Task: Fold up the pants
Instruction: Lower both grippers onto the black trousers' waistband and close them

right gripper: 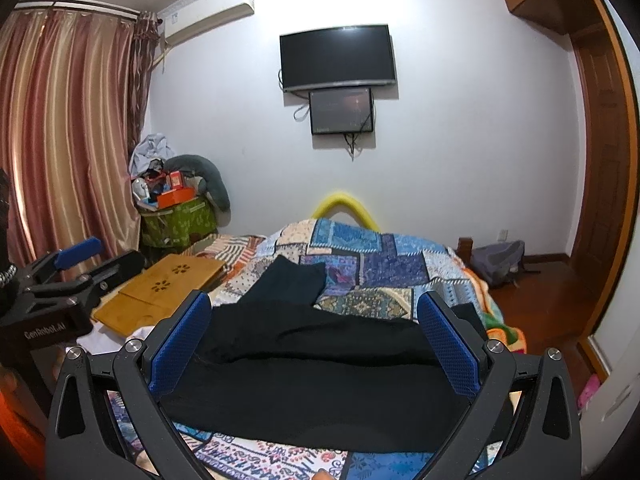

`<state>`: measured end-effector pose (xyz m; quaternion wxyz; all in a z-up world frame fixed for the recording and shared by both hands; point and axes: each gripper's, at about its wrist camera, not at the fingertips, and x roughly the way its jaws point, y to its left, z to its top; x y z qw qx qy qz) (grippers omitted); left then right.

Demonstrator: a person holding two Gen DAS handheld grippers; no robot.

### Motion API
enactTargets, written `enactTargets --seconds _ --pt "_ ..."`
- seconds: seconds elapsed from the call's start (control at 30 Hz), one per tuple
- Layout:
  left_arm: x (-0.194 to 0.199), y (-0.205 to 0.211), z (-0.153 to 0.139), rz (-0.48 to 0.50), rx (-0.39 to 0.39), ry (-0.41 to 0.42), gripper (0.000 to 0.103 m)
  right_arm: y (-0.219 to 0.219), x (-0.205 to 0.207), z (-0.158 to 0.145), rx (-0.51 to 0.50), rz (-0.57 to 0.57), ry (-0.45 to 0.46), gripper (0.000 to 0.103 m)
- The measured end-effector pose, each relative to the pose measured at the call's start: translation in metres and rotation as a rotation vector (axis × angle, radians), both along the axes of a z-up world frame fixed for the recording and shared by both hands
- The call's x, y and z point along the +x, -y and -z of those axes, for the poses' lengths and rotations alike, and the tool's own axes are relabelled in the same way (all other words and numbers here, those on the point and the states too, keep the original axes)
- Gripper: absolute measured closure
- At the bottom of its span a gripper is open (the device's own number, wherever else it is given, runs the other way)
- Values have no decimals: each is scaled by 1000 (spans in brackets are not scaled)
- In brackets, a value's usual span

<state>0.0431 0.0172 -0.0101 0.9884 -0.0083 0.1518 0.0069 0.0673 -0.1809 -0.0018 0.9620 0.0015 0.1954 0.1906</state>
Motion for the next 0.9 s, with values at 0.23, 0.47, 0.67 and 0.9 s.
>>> enactTargets --seconds 0.23,0.47,0.67,0.9 --pt "47 -43 16 -18 -59 -8 0 2 51 28 -98 37 -31 1" --pt "124 -102 37 -126 -31 -120 0 9 111 55 -153 0 -115 1" --pt "201 -151 85 -202 48 -285 0 13 161 80 -156 -56 -198 1" --pt "268 -201 173 -249 1 -512 0 7 219 124 -233 -100 -333 1"
